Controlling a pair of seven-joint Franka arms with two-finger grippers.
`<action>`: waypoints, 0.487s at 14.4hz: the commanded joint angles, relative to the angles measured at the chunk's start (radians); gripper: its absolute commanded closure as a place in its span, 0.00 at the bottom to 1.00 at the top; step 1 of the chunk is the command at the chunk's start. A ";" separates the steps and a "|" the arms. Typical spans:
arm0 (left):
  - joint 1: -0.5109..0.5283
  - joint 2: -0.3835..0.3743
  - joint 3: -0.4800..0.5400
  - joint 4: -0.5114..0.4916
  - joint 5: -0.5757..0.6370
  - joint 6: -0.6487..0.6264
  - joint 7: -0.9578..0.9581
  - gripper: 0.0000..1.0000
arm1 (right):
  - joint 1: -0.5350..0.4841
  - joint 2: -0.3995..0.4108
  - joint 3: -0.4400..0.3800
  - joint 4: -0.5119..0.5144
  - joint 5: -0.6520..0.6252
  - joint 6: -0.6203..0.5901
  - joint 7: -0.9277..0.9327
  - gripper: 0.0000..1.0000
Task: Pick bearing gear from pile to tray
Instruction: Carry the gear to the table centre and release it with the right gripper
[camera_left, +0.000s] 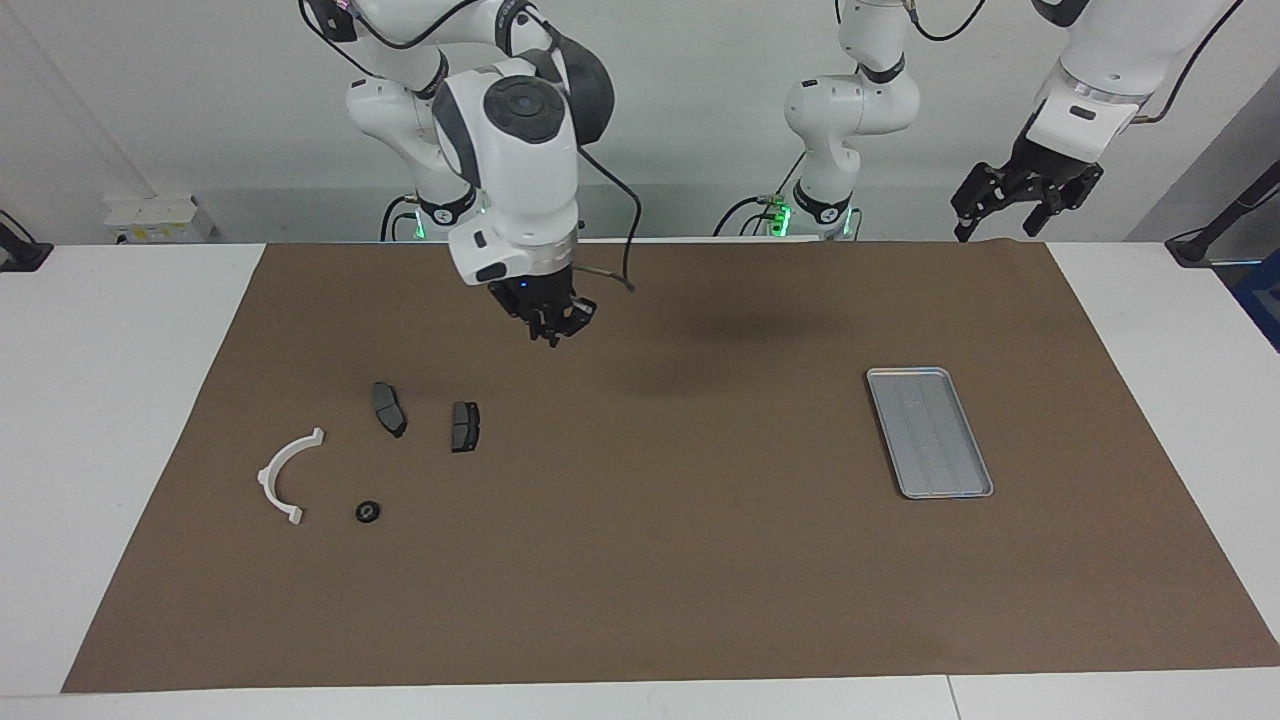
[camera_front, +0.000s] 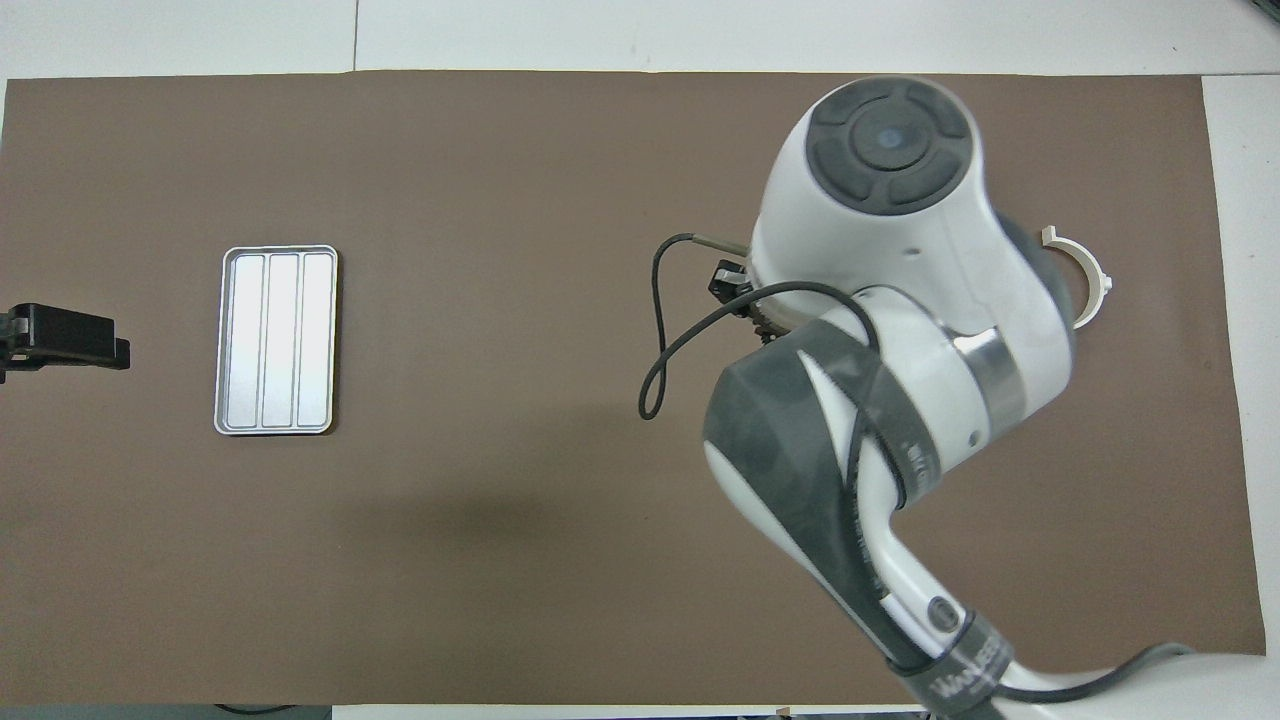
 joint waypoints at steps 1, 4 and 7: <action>0.012 -0.006 -0.007 0.005 -0.016 -0.019 0.010 0.00 | 0.074 -0.018 0.003 -0.090 0.051 0.111 0.224 1.00; 0.012 -0.006 -0.007 0.005 -0.016 -0.021 0.010 0.00 | 0.141 -0.003 0.003 -0.173 0.053 0.250 0.369 1.00; 0.012 -0.006 -0.007 0.005 -0.016 -0.021 0.010 0.00 | 0.166 0.048 0.003 -0.205 0.053 0.325 0.408 1.00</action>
